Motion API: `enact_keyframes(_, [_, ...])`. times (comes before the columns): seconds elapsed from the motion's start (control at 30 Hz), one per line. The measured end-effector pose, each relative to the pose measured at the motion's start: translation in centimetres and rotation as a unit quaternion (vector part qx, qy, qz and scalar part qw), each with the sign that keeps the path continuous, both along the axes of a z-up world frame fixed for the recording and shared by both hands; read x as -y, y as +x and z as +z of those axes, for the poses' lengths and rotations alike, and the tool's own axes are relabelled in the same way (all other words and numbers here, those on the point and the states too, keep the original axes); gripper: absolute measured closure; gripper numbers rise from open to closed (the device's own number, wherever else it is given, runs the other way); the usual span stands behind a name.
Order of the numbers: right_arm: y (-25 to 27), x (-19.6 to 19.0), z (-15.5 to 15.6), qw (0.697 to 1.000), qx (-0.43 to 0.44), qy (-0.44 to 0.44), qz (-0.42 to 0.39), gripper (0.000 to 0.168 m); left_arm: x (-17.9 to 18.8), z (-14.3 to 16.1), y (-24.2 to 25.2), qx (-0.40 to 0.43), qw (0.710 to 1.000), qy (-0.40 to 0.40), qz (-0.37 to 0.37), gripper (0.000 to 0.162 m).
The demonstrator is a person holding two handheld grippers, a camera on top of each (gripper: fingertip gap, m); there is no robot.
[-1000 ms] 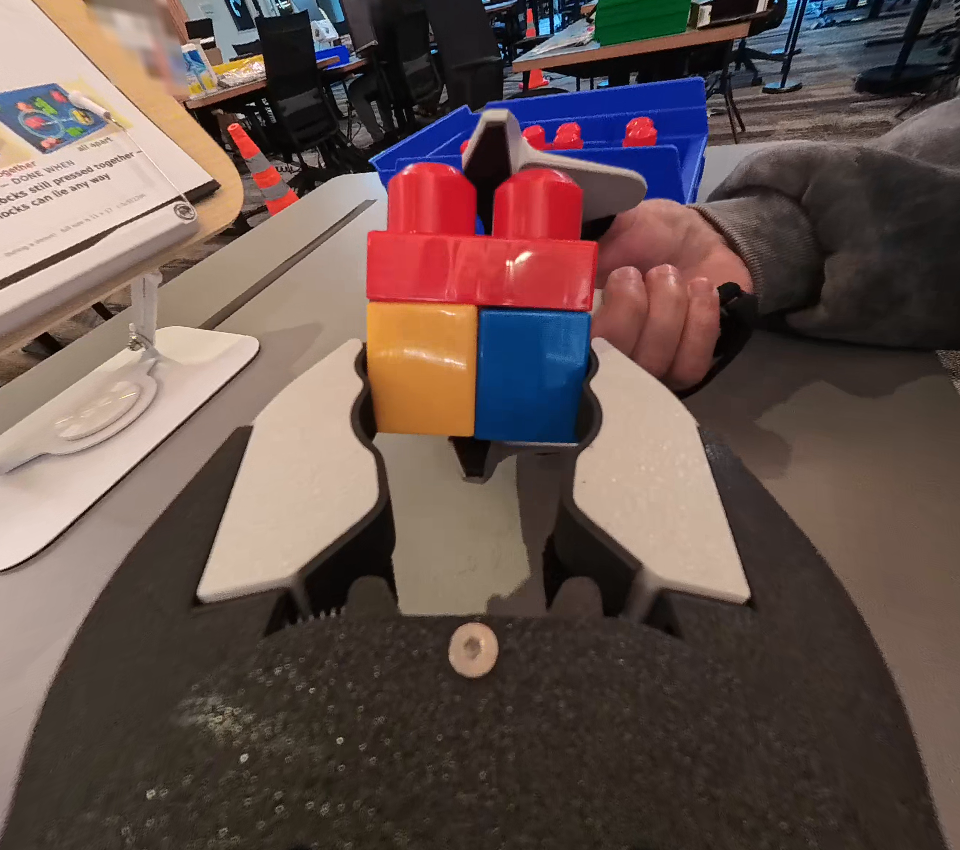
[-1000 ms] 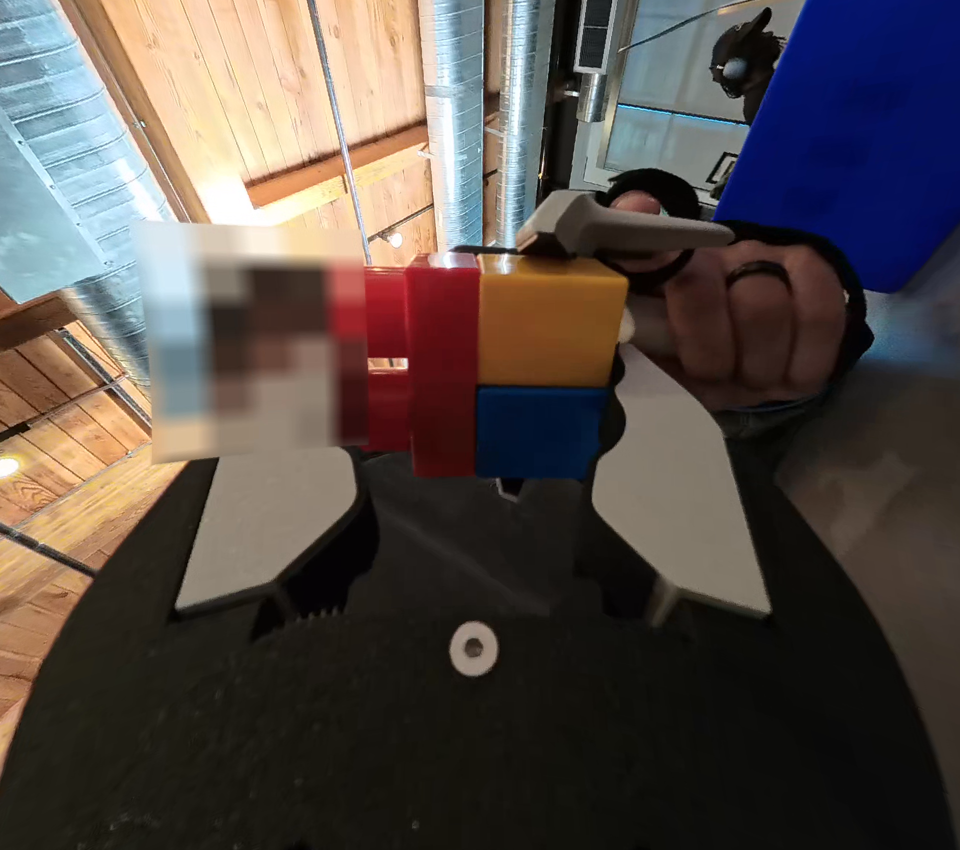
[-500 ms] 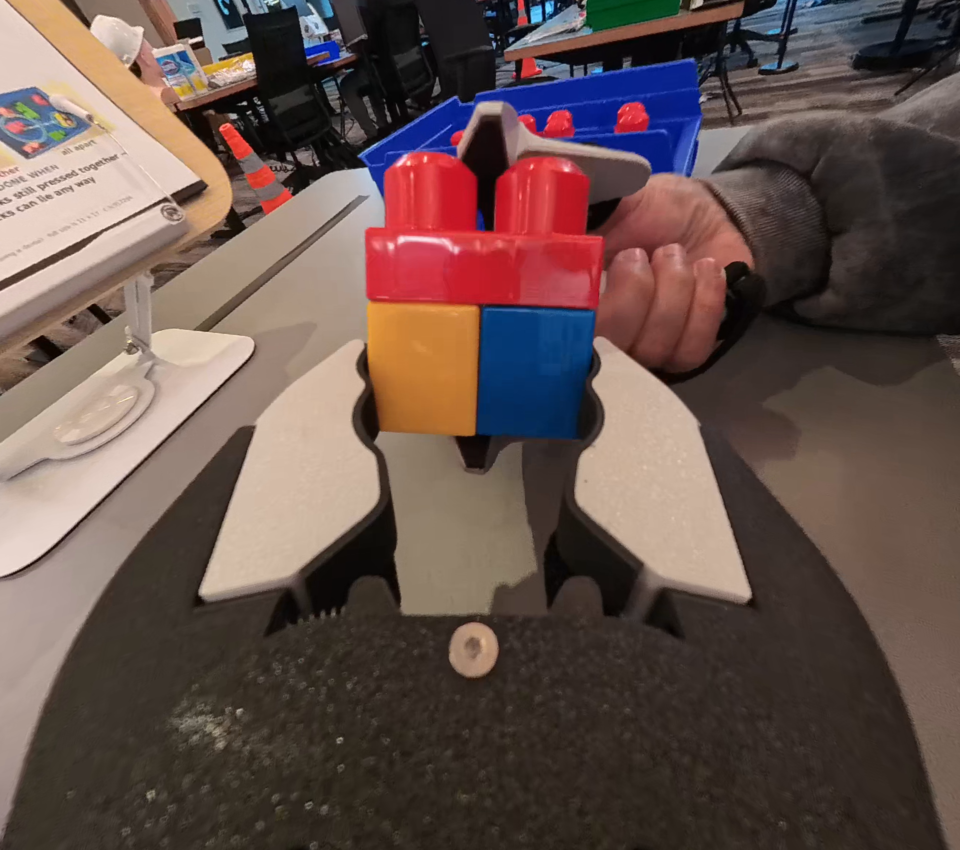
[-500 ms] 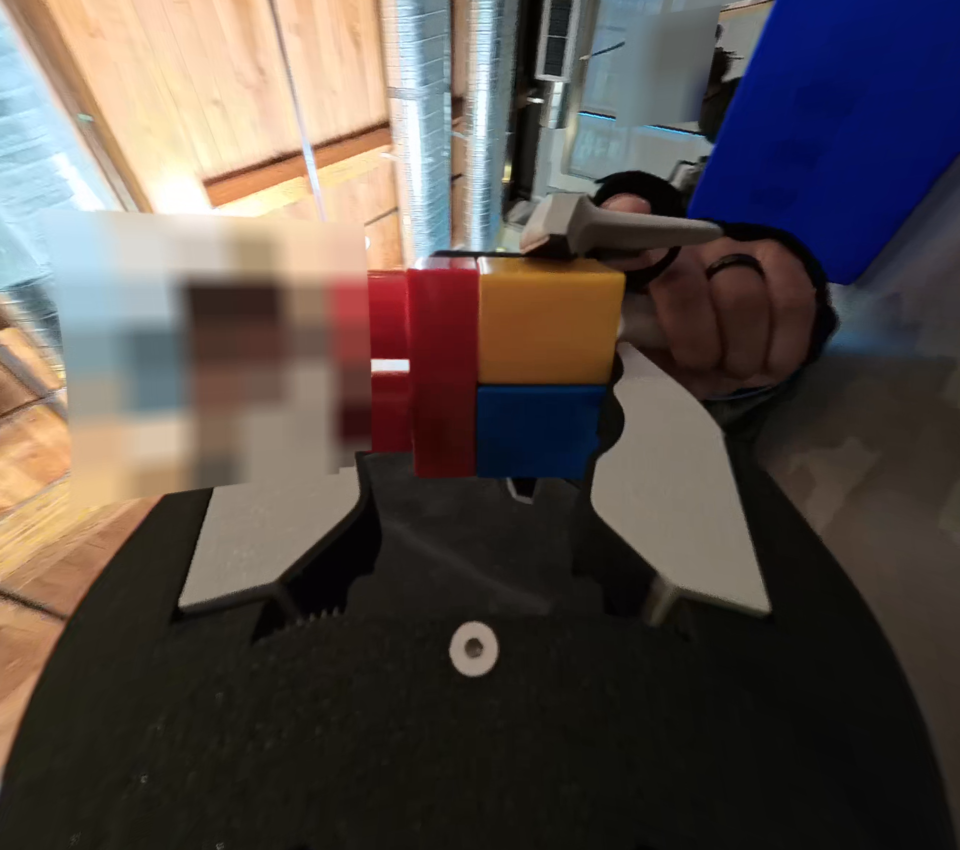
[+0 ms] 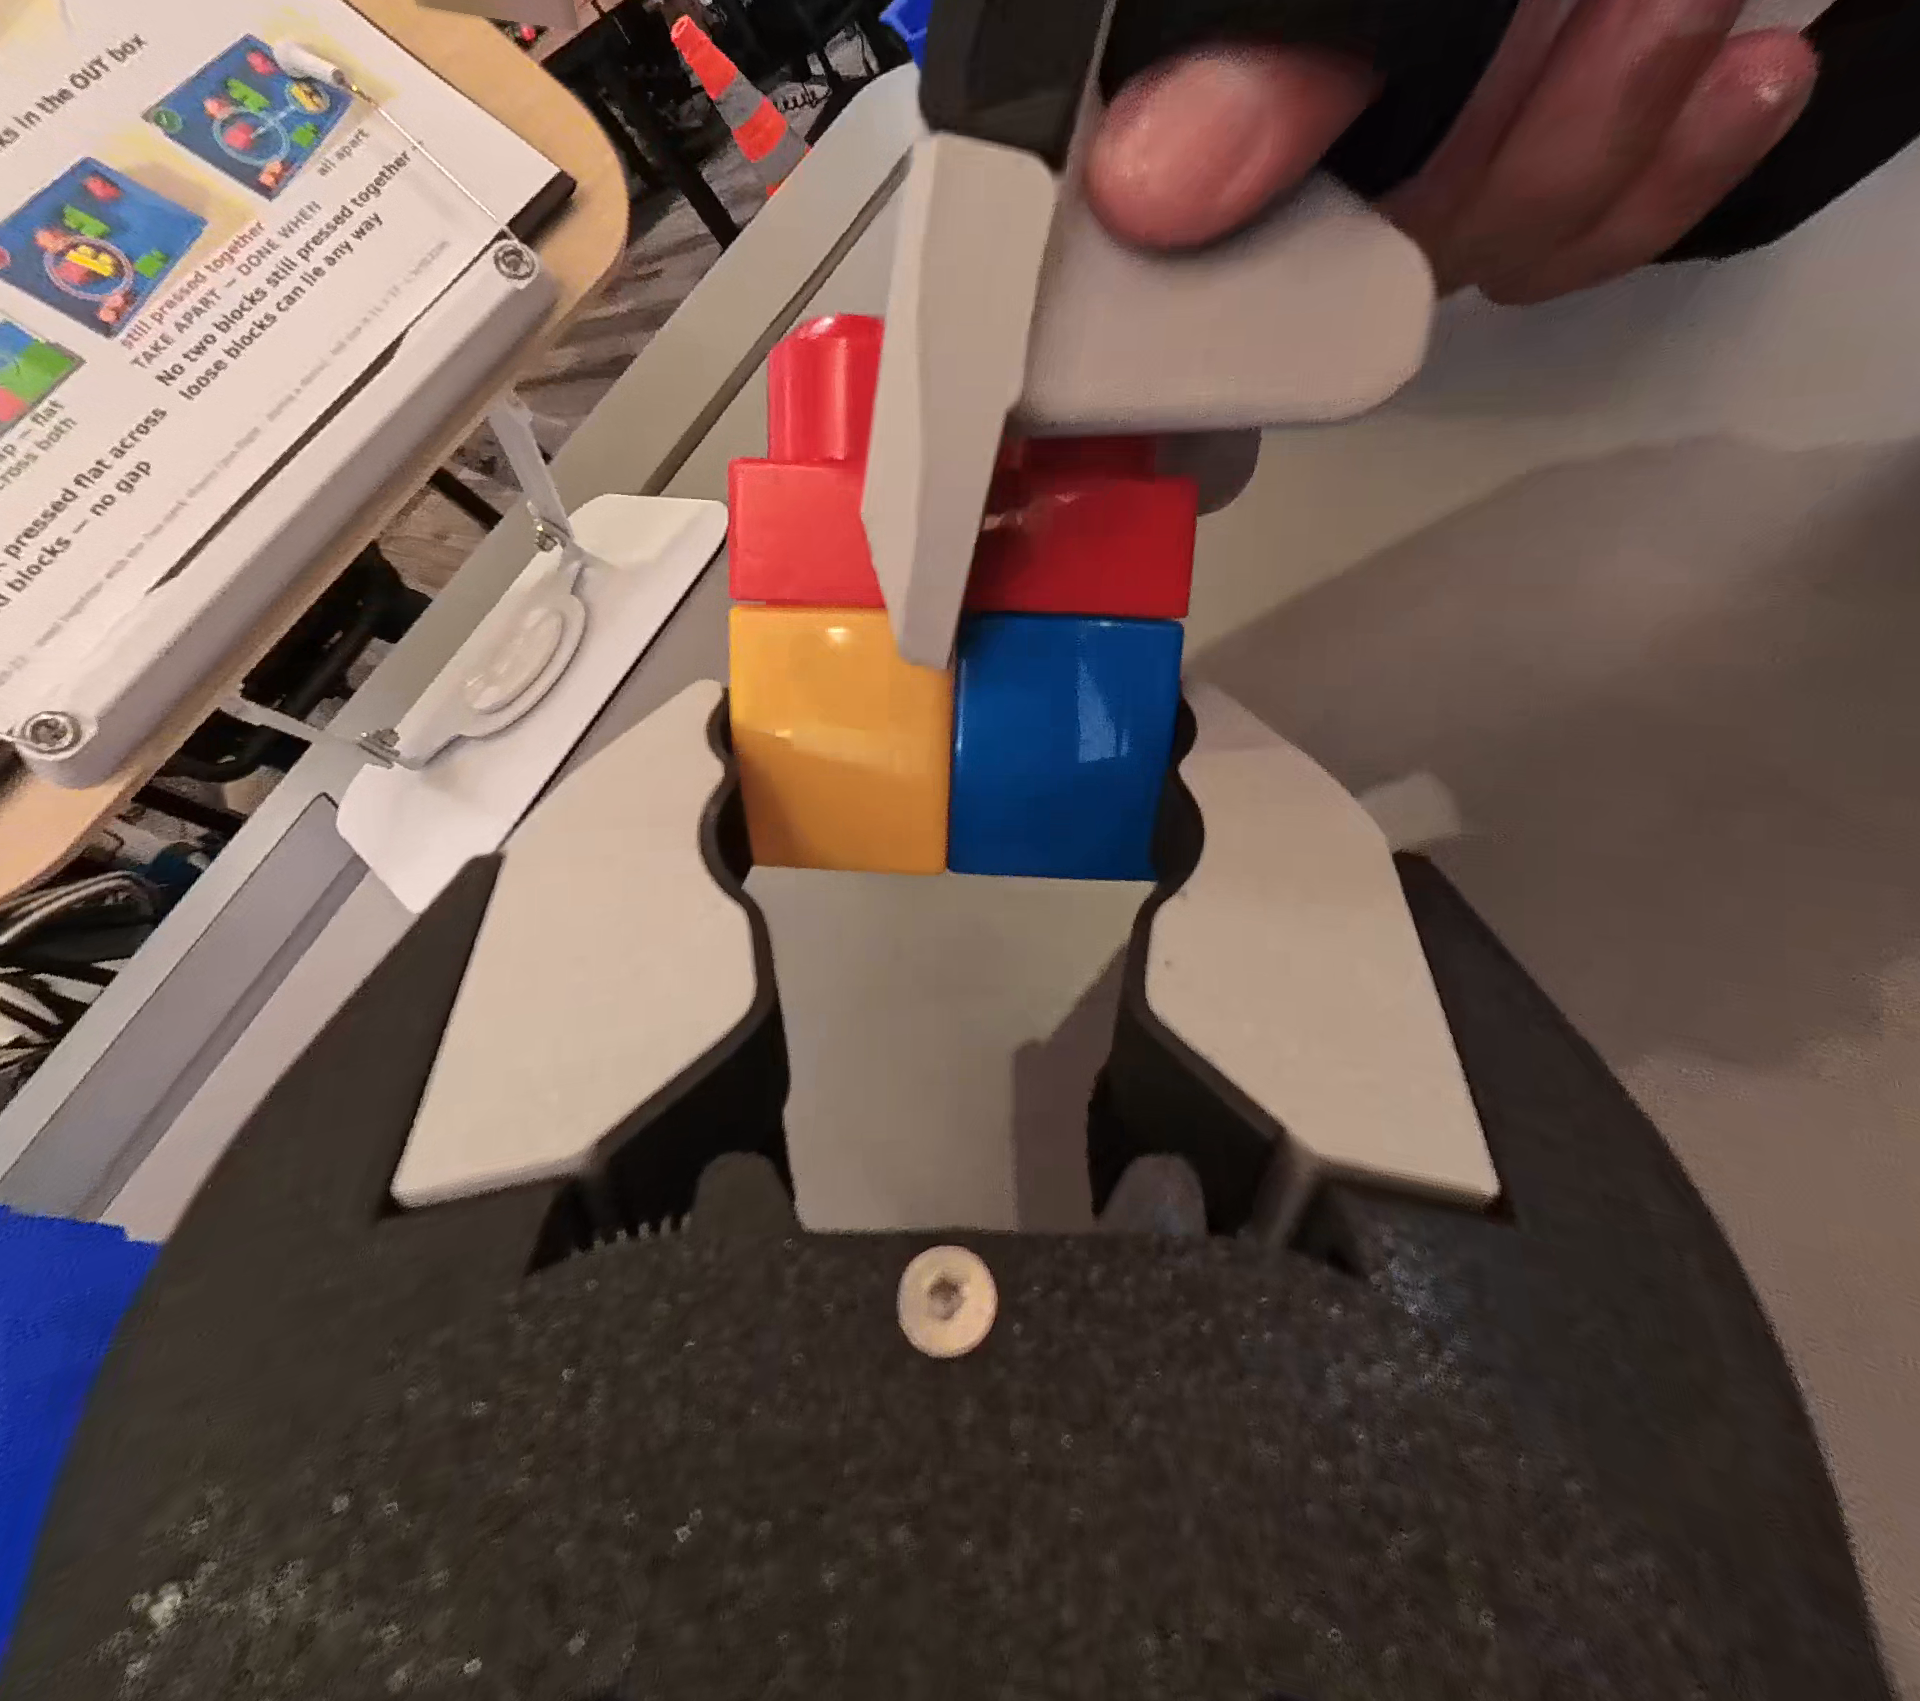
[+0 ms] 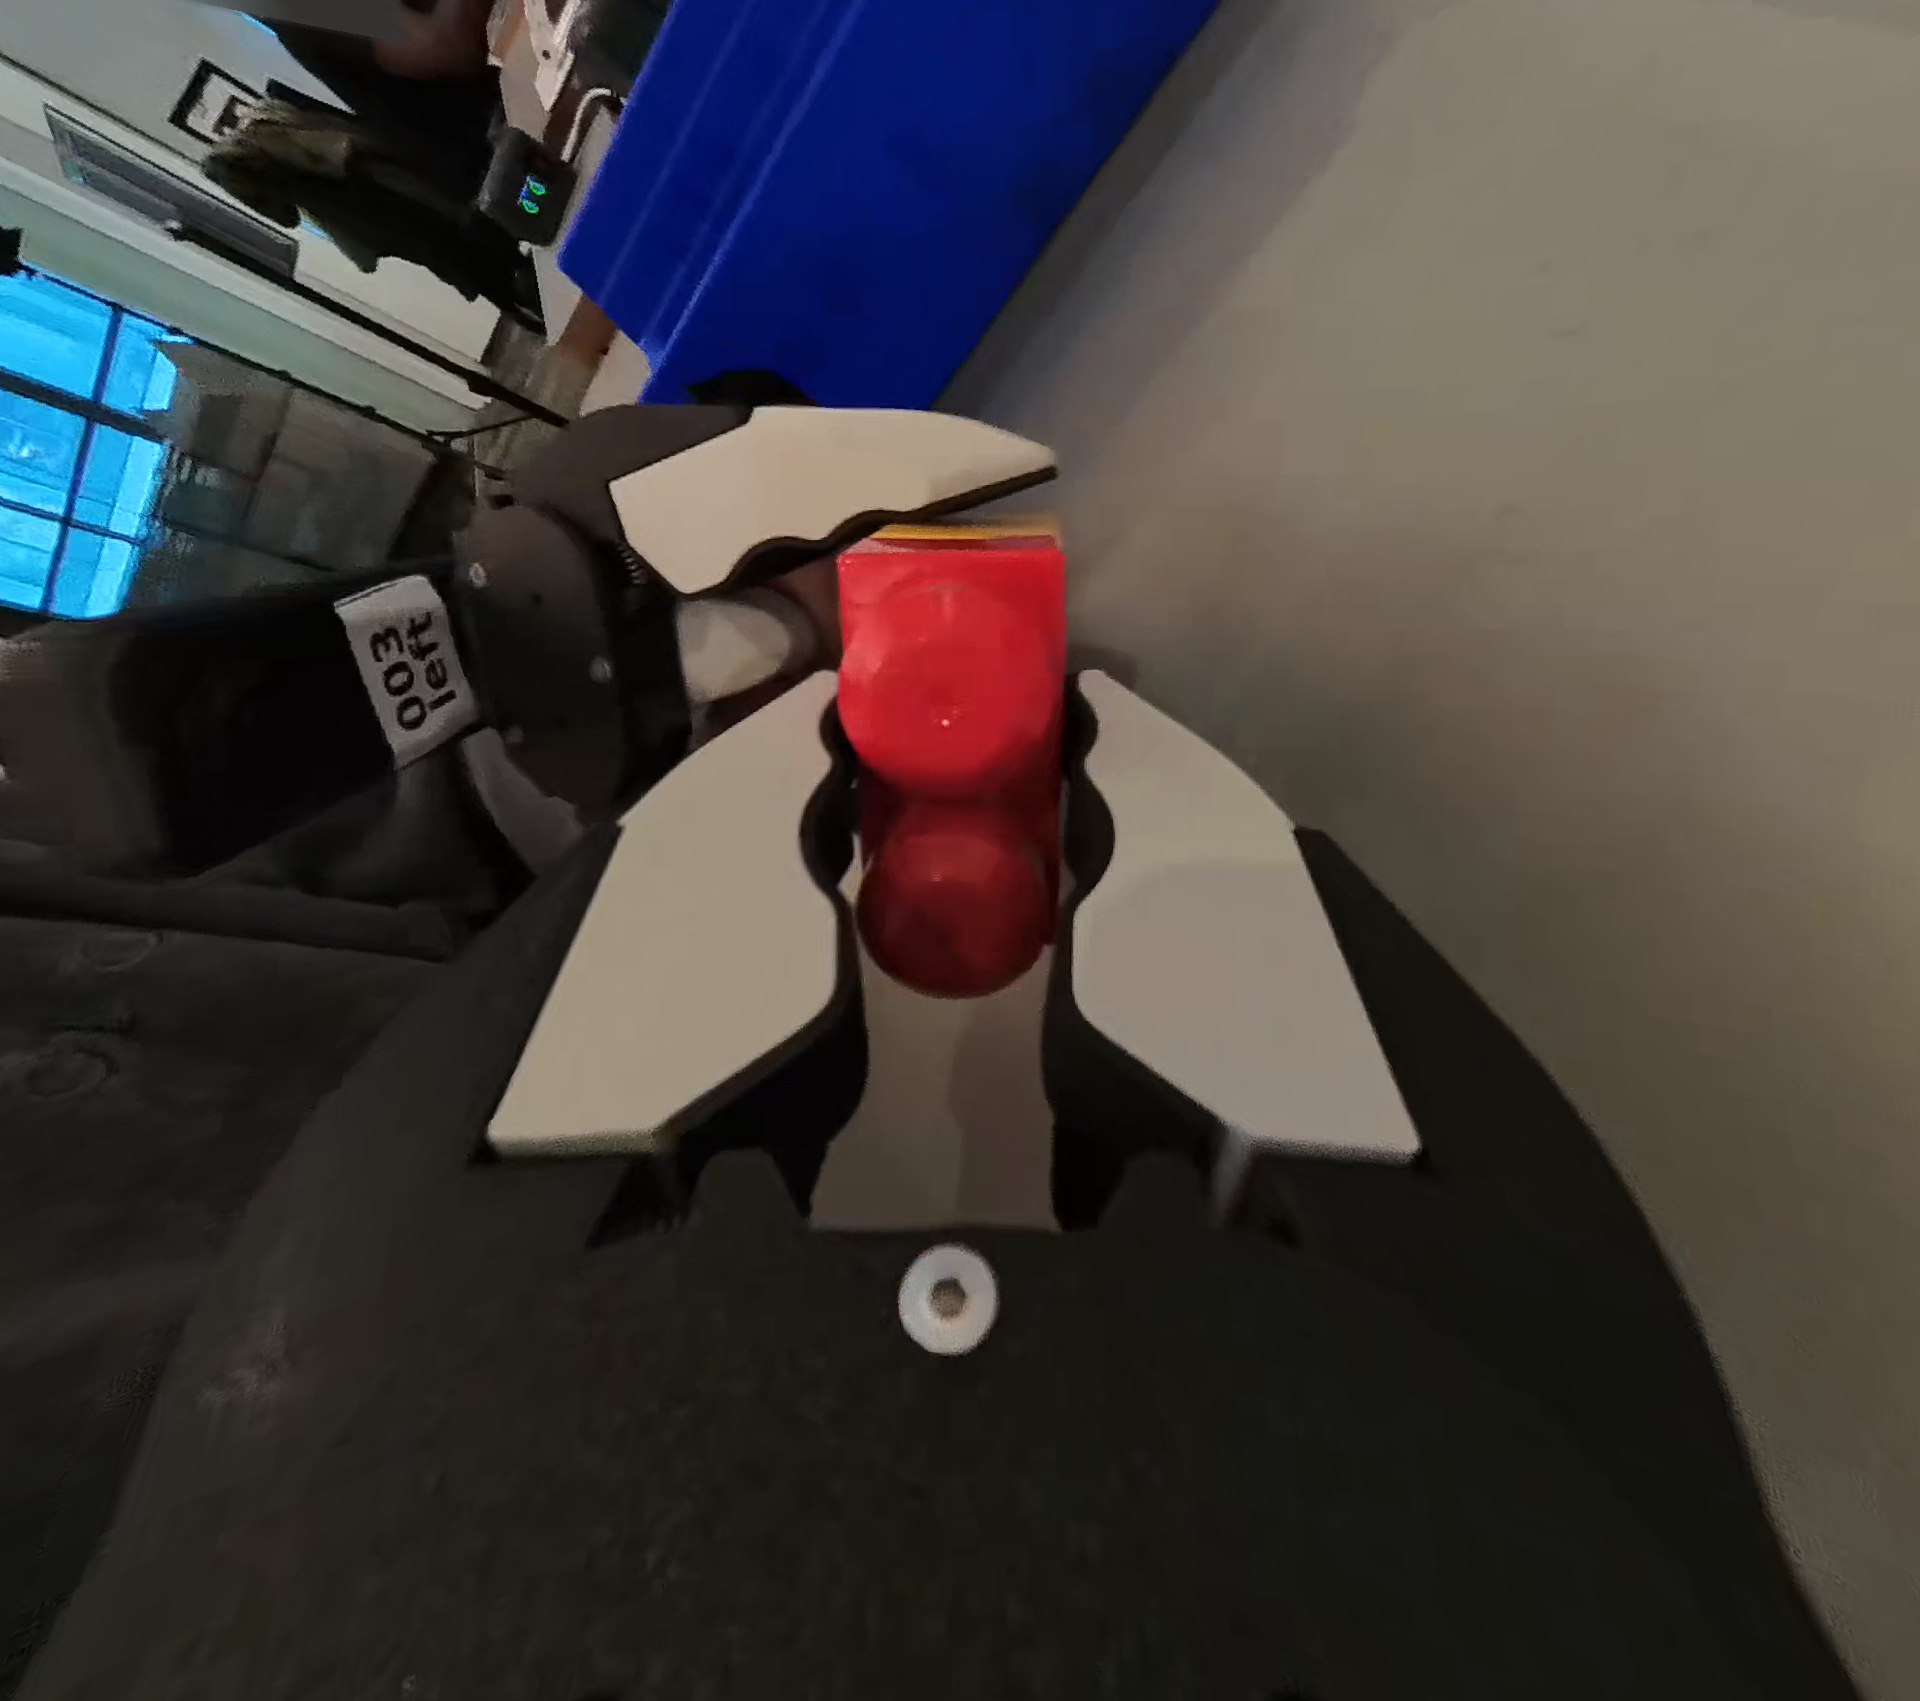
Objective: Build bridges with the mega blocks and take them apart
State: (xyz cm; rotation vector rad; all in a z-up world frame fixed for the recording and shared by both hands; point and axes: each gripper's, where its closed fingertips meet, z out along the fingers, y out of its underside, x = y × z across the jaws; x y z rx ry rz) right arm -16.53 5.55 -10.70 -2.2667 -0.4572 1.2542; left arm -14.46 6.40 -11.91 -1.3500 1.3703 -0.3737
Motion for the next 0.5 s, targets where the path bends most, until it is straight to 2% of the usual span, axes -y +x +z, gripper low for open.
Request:
enact_keyframes(0.17, [1.4, 0.6, 0.5, 0.999, 0.047, 0.022, -0.005, 0.131, 1.7, 0.0, 0.3, 0.015, 0.998, -0.059, -0.026, 0.083])
enact_keyframes(0.2, [2.4, 0.8, 1.2, 0.997, 0.066, 0.035, -0.008, 0.131, 2.5, 0.4, 0.3, 0.029, 0.995, -0.079, -0.046, 0.077])
enact_keyframes(0.3, [7.2, 1.7, 5.7, 0.984, 0.128, 0.12, -0.016, 0.131, 3.7, 2.0, -0.1, 0.082, 0.982, -0.149, -0.078, 0.082])
enact_keyframes(0.43, [19.5, 1.8, 11.4, 0.92, 0.316, 0.225, -0.052, 0.132, 3.1, 2.0, -0.3, 0.125, 0.955, -0.253, -0.088, 0.085])
enact_keyframes(0.5, [25.5, 1.5, 11.8, 0.886, 0.397, 0.241, -0.016, 0.131, 2.6, 2.2, -0.3, 0.142, 0.945, -0.281, -0.087, 0.085])
